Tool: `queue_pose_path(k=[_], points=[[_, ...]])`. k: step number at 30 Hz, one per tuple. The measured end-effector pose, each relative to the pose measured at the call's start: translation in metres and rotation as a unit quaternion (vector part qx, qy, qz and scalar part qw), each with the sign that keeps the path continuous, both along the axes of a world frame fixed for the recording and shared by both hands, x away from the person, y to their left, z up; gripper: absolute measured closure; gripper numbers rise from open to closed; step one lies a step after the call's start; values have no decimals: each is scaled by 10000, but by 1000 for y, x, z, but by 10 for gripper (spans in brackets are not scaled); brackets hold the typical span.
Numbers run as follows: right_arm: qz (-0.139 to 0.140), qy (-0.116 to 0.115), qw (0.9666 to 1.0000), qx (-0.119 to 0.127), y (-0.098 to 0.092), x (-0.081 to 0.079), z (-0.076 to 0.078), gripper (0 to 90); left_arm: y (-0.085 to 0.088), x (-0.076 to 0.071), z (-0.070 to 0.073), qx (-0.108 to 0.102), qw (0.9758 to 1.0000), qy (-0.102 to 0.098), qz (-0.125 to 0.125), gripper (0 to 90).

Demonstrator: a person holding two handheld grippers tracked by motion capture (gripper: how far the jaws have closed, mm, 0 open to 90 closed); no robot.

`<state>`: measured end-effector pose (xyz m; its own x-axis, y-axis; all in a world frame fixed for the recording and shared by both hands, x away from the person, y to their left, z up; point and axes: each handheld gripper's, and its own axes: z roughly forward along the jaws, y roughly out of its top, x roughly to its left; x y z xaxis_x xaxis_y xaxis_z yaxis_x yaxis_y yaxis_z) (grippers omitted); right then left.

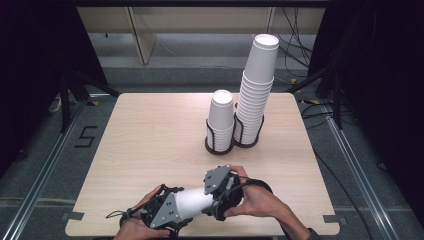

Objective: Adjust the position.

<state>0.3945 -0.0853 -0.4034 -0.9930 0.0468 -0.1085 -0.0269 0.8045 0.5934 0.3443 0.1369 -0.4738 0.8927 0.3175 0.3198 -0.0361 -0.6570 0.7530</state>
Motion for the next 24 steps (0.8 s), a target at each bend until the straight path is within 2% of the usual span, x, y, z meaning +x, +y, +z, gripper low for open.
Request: queue_pose_path(k=[1, 2, 4, 5, 6, 7, 9, 11, 12, 14, 16, 19, 22, 23, 24], points=[[163, -62, 9998, -139, 4, -2, -2, 162, -1, -1, -1, -72, 10000, -24, 18, 119], [80, -53, 9996, -250, 6, -6, -4, 162, -1, -2, 1, 39, 10000, -32, -64, 119], [241, -153, 9989, -384, 12, -6, -8, 162, -3, -3, 1, 8, 9999, -69, -74, 119], [152, -140, 9986, -477, 14, -10, -11, 163, -3, -4, 2, 50, 9999, -48, -115, 119], [175, -181, 9978, -619, 15, -10, -12, 158, -4, -4, 1, -9, 9999, -72, -127, 119], [344, -223, 9968, -689, 17, -10, -15, 158, -4, -4, 1, -19, 9999, -72, -133, 119], [259, -166, 9968, -734, 18, -10, -17, 167, -4, -5, 0, -39, 9999, -50, -141, 118], [333, -159, 9970, -679, 17, -9, -18, 185, -3, -4, 1, -13, 9998, -67, -206, 118], [366, -170, 9968, -683, 17, -8, -18, 188, -4, -4, 0, -107, 9997, -95, -216, 118], [413, -186, 9964, -714, 16, -8, -18, 191, -3, -5, 2, -1, 9997, -112, -227, 119], [471, -224, 9957, -763, 16, -7, -20, 170, -3, -5, 2, 7, 9996, -142, -250, 120], [501, -209, 9949, -847, 18, -9, -24, 171, -4, -5, 1, -66, 9995, -127, -273, 122], [523, -289, 9940, -913, 19, -9, -26, 184, -5, -6, 0, -137, 9995, -113, -260, 123], [576, -301, 9936, -924, 19, -8, -25, 211, -5, -6, 0, -165, 9995, -94, -254, 122], [465, -230, 9943, -926, 17, -9, -25, 212, -3, -5, 1, -96, 9996, -91, -265, 121]])
